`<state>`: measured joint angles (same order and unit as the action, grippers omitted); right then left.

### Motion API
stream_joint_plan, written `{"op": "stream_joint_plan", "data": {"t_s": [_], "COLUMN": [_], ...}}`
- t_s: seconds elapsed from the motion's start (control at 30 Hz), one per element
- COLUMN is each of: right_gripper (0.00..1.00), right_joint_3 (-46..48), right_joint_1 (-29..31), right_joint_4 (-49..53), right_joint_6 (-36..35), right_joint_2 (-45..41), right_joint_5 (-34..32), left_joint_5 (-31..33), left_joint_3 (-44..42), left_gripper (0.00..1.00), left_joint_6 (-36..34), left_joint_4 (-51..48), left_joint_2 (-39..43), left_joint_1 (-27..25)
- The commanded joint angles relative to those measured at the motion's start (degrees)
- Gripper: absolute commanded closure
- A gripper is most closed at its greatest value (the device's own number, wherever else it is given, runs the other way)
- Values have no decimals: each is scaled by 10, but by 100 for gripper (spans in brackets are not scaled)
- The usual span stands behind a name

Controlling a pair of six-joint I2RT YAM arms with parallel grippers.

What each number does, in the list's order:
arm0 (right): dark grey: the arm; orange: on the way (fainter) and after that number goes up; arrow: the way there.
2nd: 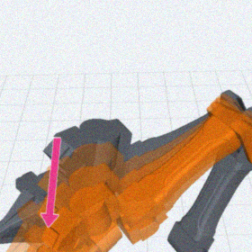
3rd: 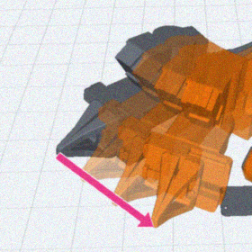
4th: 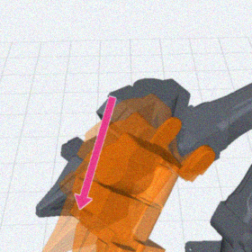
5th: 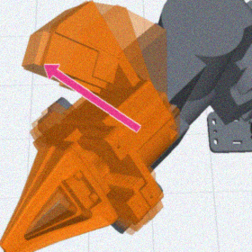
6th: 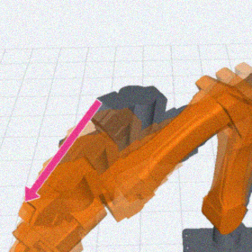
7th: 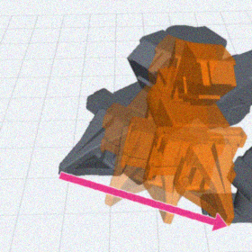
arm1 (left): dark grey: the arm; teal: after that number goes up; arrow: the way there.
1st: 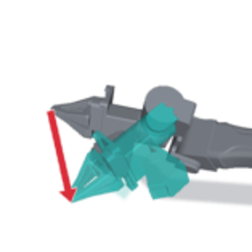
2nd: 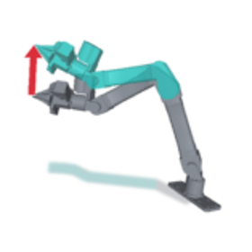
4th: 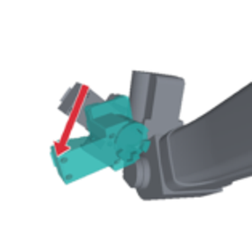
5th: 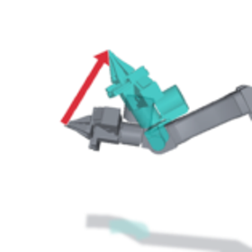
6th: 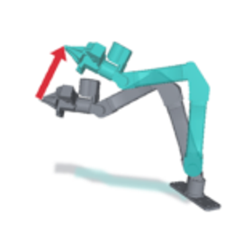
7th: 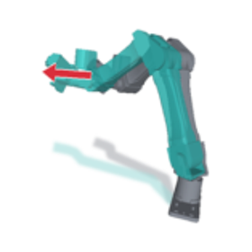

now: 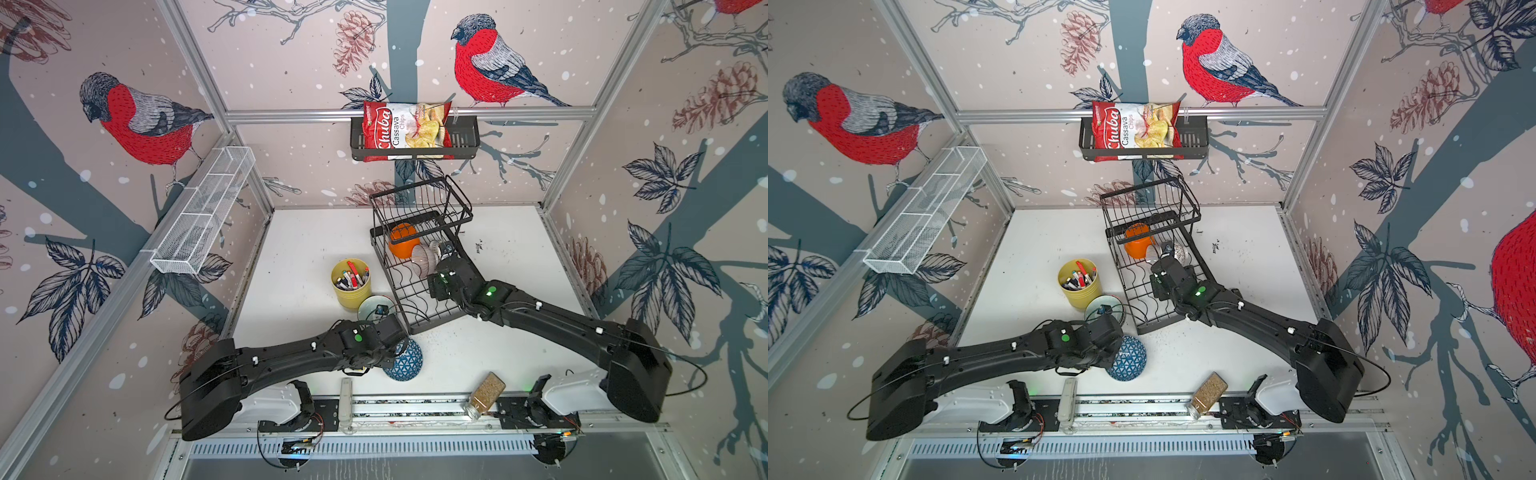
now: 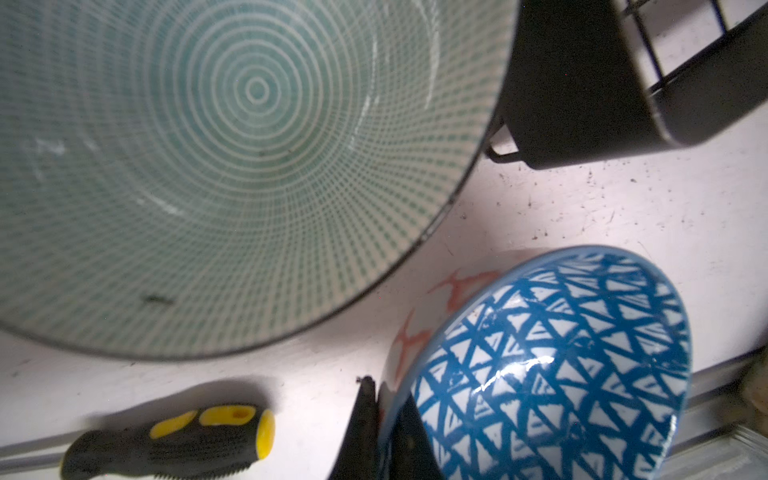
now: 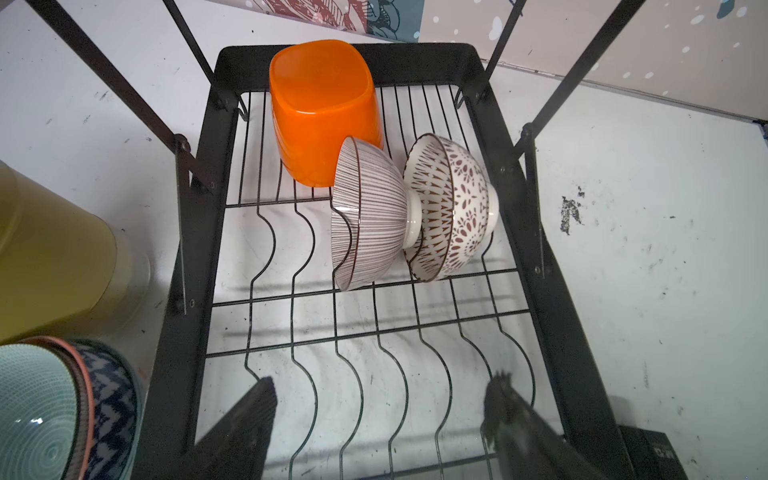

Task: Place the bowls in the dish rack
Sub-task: 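Lift the blue bowl with the left gripper toward the rack, then bring the right gripper to the blue bowl held by the left gripper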

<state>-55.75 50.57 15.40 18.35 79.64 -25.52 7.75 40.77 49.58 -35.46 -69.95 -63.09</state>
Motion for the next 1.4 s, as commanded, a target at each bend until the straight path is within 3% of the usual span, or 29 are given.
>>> {"op": "stream_joint_plan", "data": {"t_s": [0.0,0.23,0.6,0.73,1.0,1.37], "right_gripper": [20,21,23,23,23,43], "right_joint_3": [-7,-22,-48,-45,-26,-32], "right_joint_1": [0,0,9,16,25,39], "right_joint_4": [13,33,65,67,39,6], "right_joint_6": [12,22,30,37,35,44], "right_joint_2": [-8,-15,-44,-68,-121,-113], "right_joint_5": [8,24,38,45,82,149], "left_joint_5": [13,17,152,177,174,135], "left_joint_3": [10,32,130,160,179,185], "left_gripper": [100,100,100,100,100,100], "left_joint_6": [-20,-25,-56,-81,-125,-160], "left_joint_4": [-7,23,-28,-29,21,93], "left_joint_2": [31,98,90,77,54,12], "left_joint_1": [-1,-5,-2,23,91,136]}}
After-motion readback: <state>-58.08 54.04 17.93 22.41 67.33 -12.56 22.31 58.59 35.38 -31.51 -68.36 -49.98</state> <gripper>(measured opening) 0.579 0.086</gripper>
